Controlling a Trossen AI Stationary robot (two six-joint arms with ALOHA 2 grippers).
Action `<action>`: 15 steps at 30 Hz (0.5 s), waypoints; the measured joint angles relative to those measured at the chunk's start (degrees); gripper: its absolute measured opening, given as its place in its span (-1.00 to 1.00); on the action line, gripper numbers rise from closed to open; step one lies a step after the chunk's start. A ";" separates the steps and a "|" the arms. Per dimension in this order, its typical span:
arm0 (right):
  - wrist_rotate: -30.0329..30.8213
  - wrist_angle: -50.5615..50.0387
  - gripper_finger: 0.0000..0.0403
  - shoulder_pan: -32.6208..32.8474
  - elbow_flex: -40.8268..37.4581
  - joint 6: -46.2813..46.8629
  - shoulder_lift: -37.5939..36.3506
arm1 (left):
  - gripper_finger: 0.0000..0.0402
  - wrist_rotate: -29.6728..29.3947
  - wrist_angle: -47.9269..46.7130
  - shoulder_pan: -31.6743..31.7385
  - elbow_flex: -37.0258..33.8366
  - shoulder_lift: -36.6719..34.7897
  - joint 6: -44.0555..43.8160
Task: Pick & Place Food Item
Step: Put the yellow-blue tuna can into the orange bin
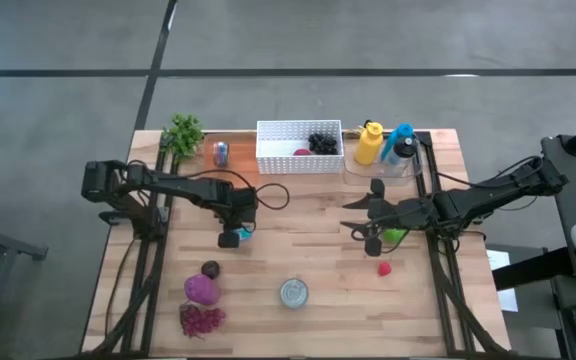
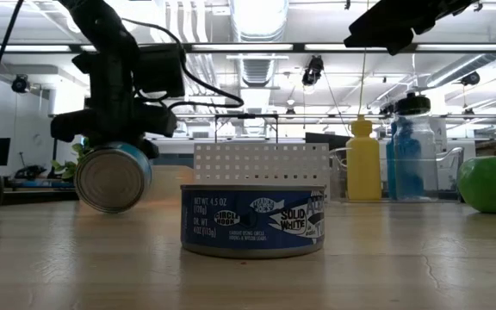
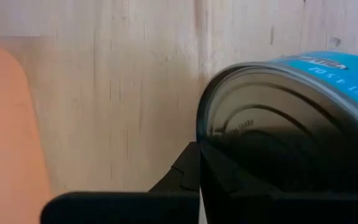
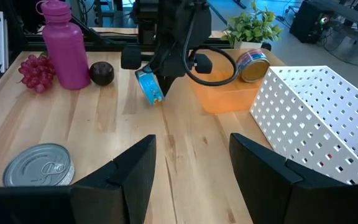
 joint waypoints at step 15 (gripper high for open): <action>-0.15 1.05 -0.01 0.00 0.00 0.00 0.00 | -1.00 7.78 0.17 -0.15 -0.74 -0.08 -3.40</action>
